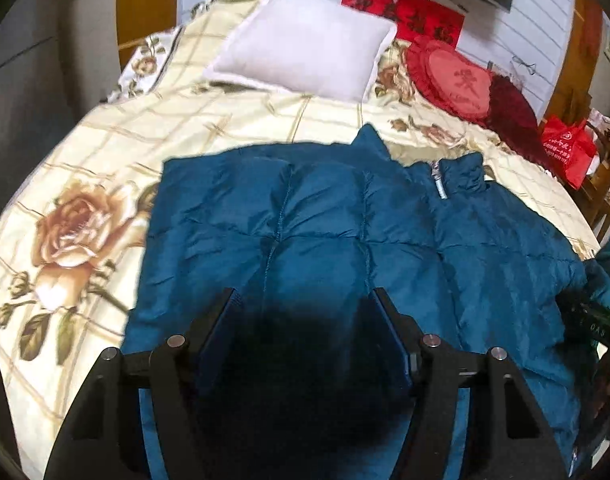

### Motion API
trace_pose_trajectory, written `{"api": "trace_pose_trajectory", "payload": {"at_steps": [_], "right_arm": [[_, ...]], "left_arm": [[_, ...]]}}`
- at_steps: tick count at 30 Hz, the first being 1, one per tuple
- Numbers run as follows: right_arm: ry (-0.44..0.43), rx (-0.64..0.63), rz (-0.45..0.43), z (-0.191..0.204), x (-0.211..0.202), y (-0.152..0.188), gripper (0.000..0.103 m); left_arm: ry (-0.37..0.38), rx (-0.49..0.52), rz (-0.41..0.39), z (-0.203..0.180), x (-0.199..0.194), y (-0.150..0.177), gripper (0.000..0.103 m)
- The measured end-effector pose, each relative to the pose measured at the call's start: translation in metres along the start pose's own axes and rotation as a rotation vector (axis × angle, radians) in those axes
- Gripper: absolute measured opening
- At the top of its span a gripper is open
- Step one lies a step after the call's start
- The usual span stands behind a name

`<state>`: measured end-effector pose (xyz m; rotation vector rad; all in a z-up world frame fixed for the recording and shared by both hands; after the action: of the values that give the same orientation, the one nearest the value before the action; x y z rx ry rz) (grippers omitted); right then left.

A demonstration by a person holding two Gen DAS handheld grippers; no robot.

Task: Fold large clothes
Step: 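Move the right tool toward the outstretched jacket sleeve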

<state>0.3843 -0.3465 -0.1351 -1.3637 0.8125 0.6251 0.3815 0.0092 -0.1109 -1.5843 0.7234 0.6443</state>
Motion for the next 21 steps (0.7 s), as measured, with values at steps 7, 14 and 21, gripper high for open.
{"api": "trace_pose_trajectory", "payload": {"at_steps": [7, 14, 21], "right_arm": [[-0.005, -0.048, 0.009, -0.004, 0.007, 0.004, 0.064], [-0.099, 0.002, -0.064, 0.01, -0.025, -0.008, 0.065], [-0.002, -0.017, 0.008, 0.001, 0.009, -0.01, 0.066]], "left_arm": [[0.001, 0.008, 0.032, -0.001, 0.028, 0.006, 0.048], [-0.004, 0.037, 0.02, -0.002, 0.032, 0.012, 0.054], [-0.027, 0.064, 0.017, -0.005, 0.035, 0.012, 0.058]]}}
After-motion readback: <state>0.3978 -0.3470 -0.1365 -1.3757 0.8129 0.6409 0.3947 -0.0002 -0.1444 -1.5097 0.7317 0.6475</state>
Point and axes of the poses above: each gripper's, at about its wrist camera, not at the fingertips, and x roughly the way its jaws point, z to its left, y to its underside, the point moved 6 cm from there along x, roughly the way its jaws point, and after that the axes turned 1 degree about -z, right-handed, at the moved point
